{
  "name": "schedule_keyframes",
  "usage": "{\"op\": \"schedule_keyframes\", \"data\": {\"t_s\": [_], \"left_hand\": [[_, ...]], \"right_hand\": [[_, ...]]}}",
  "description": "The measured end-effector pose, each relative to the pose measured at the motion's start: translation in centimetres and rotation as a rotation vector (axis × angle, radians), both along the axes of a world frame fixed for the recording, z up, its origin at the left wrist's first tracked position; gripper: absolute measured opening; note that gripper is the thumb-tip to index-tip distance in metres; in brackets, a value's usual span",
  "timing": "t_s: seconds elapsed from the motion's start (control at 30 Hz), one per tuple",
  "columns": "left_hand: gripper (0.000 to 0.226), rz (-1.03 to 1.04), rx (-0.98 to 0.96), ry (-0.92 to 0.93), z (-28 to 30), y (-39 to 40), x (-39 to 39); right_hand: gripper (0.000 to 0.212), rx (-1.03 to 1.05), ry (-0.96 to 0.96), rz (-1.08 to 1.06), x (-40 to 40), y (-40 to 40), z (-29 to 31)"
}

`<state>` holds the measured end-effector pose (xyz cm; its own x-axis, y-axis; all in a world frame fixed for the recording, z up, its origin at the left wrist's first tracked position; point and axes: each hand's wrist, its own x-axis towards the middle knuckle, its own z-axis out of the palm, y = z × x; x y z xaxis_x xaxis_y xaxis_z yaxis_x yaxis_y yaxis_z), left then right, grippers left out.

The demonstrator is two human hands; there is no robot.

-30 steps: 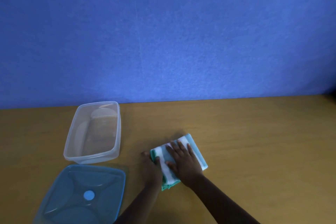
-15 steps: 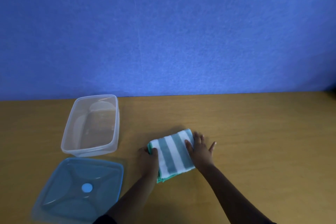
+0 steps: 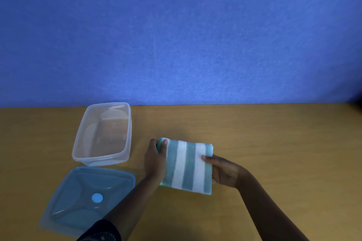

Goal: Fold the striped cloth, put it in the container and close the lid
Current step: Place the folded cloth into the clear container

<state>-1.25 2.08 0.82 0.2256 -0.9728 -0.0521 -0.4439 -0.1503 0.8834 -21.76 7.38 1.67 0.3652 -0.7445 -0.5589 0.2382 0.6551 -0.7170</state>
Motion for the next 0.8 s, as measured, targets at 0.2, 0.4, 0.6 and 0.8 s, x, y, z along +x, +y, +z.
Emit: {"op": "schedule_keyframes", "data": {"t_s": [0.2, 0.4, 0.6, 0.8], "left_hand": [[0.021, -0.079, -0.143, -0.145, 1.8, -0.3, 1.3], [0.037, -0.237, -0.476, -0.545, 3.1, -0.9, 5.1], [0.041, -0.373, -0.591, -0.905, 1.7, -0.6, 12.4], [0.042, -0.426, -0.507, -1.164, 1.6, -1.0, 16.5]], "right_hand": [[0.058, -0.083, -0.114, 0.111, 0.7, -0.1, -0.2], [0.058, -0.077, -0.136, -0.011, 1.1, -0.2, -0.4], [0.045, -0.078, -0.132, -0.230, 1.9, 0.8, -0.8], [0.031, -0.006, -0.149, -0.477, 2.0, 2.1, -1.9]]}}
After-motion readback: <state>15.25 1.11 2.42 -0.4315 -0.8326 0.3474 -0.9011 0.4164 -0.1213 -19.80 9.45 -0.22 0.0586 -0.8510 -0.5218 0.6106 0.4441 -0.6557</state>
